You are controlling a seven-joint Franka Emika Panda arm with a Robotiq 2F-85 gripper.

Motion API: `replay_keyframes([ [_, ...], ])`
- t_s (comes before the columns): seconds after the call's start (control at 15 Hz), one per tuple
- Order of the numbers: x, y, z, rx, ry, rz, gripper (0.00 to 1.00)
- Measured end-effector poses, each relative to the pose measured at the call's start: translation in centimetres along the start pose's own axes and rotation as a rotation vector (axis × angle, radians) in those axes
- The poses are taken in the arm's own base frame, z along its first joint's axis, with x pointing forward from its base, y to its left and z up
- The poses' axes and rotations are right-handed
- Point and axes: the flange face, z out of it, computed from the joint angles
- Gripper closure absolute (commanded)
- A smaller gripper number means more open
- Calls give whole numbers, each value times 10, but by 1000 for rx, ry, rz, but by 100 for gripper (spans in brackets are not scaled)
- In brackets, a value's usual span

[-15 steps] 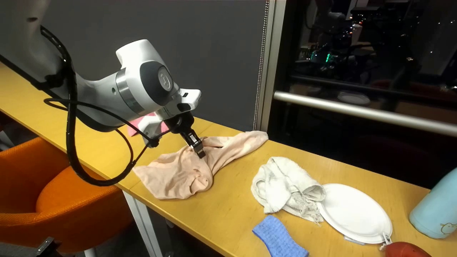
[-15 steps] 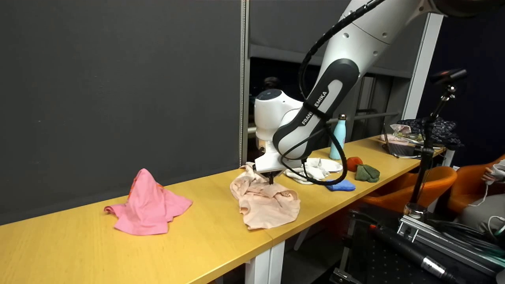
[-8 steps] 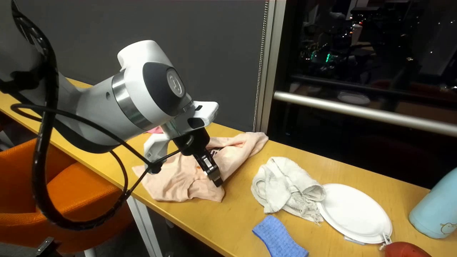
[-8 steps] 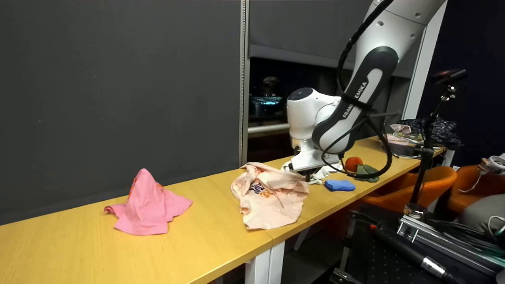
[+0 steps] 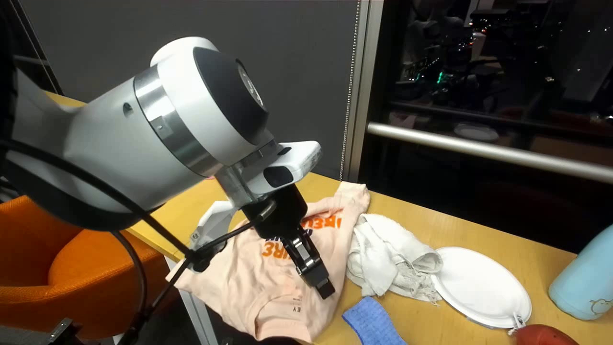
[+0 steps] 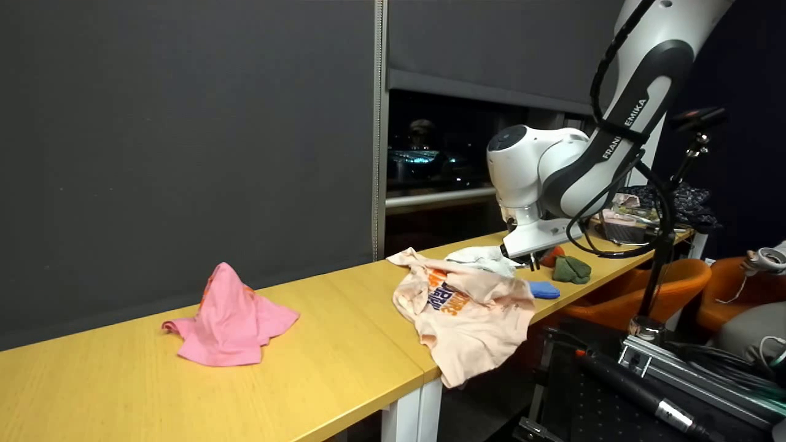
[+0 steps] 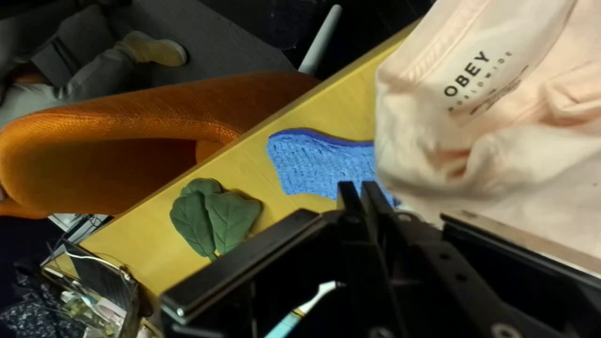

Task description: Unfold the peach shirt

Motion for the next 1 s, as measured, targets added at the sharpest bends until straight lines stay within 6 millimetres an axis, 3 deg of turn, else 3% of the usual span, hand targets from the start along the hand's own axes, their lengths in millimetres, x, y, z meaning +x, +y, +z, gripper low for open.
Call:
replay_keyframes([
  [0.27, -11, 9, 8, -12, -40, 20, 30],
  [0.53, -14, -1, 3, 18, -65, 47, 2],
  [1.0, 10, -67, -41, 192, -158, 110, 0],
])
